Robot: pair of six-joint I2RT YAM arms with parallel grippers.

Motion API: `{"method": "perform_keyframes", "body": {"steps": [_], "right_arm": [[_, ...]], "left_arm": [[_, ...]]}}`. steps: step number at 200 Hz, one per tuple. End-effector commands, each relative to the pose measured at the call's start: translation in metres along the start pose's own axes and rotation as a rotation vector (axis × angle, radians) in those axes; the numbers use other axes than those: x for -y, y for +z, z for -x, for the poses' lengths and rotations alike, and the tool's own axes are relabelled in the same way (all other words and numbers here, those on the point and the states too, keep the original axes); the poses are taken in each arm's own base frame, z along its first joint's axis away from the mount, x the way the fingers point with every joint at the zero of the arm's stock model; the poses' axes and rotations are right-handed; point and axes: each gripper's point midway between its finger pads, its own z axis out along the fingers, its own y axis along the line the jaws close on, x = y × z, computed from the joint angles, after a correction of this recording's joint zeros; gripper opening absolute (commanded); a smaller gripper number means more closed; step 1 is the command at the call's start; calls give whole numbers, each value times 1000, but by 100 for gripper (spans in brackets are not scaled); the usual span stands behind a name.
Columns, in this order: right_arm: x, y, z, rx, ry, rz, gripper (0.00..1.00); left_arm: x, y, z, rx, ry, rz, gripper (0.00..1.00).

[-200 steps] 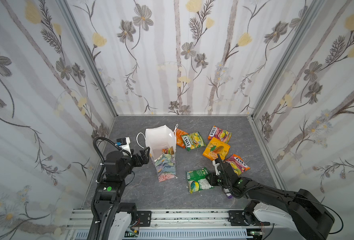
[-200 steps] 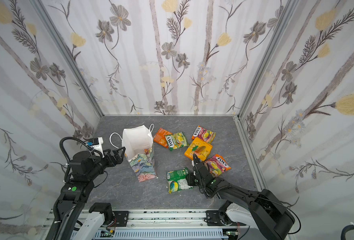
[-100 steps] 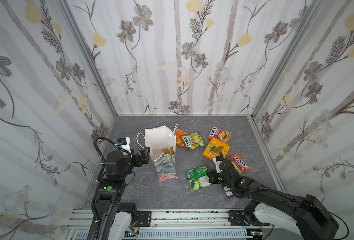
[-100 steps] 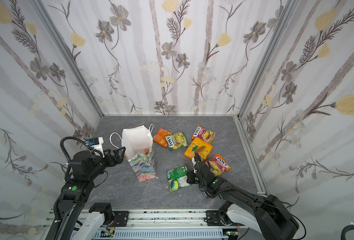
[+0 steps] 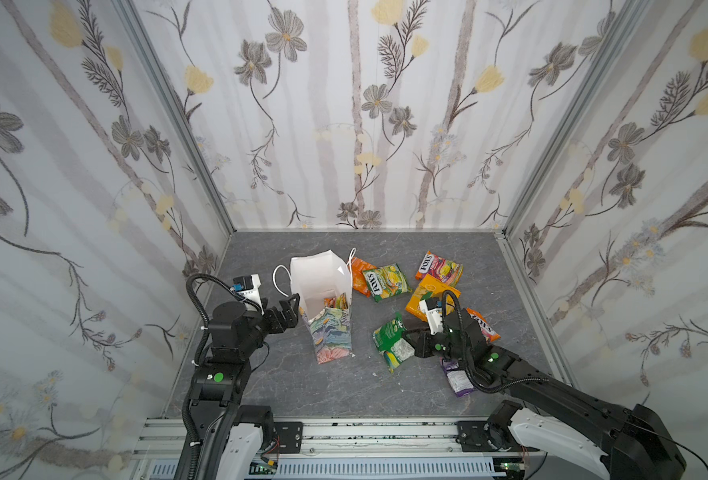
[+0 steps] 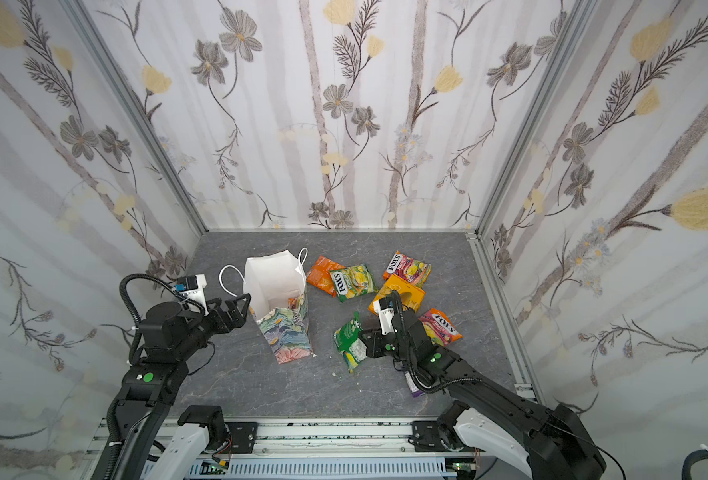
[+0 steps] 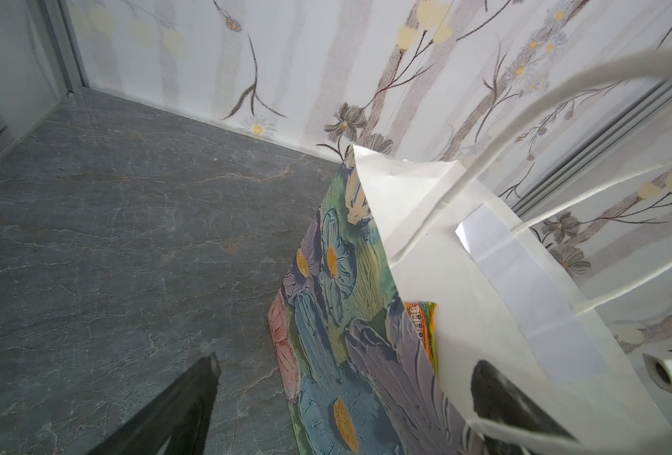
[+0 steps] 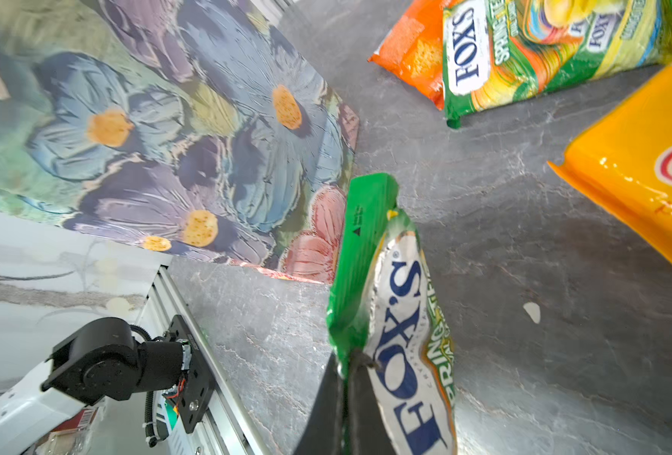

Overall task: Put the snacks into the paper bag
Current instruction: 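Lift the green Spring Tea packet with the right gripper, then carry the green packet with the right gripper over the bag opening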

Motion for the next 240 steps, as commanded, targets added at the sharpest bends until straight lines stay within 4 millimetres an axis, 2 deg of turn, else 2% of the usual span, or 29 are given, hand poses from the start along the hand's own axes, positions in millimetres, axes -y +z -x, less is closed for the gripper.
{"method": "perform_keyframes", "body": {"steps": [1, 61, 120, 137, 142, 196, 240], "right_arm": [[-27, -5, 22, 65, -48, 100, 0], [-58, -12, 45, 95, -102, 184, 0], [-107, -29, 89, 189, -174, 308, 0], [-111, -30, 98, 203, -187, 294, 0], [-121, -36, 109, 227, -201, 308, 0], [-162, -67, 144, 294, -294, 348, 0], [-207, -91, 172, 352, -325, 412, 0]], "left_arm": [[2, 1, 2, 10, 8, -12, 100], [3, -1, 4, 22, 12, -17, 100], [5, -2, 5, 25, 13, -22, 100], [5, -3, 5, 28, 15, -21, 100], [5, -3, 5, 30, 15, -21, 100], [5, -4, 5, 32, 16, -22, 100], [6, -5, 6, 33, 16, -26, 100]]}}
